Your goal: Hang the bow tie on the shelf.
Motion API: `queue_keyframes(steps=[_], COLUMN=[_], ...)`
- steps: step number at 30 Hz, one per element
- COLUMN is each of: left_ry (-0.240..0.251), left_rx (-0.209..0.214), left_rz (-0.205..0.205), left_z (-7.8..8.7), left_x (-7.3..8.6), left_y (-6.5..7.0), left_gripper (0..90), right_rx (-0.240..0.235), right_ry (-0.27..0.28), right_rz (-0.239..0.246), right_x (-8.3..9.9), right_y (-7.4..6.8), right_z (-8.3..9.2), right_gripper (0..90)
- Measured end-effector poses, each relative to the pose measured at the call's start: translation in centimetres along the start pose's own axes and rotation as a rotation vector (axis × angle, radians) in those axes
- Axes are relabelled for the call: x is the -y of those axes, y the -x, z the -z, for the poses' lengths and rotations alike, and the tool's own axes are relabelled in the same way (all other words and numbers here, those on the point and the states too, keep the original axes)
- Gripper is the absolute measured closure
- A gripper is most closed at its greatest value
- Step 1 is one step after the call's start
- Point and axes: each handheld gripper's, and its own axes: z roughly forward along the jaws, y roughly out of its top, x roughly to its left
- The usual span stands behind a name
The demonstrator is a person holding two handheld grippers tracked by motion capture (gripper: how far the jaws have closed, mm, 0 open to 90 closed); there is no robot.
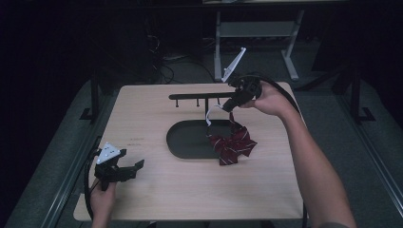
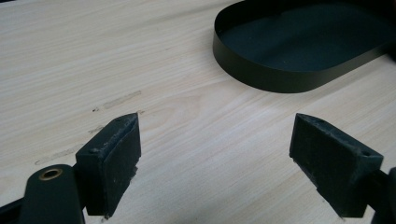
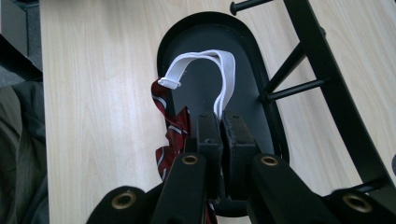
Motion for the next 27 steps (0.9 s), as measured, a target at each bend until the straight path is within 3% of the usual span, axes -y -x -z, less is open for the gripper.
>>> queue_keyframes(steps=[27], left_ry=[0.002], left_rx=[0.004], left_rz=[-0.003], left_z=[0.1], left_x=[0.1], left_y=[-0.1], left_gripper=[16.3], right_rx=[0.033], right_ry=[-0.025], right_rz=[-0.062], right_x=[-0.8], right_y=[3.1], right_z=[0.0], right_gripper=[86.5])
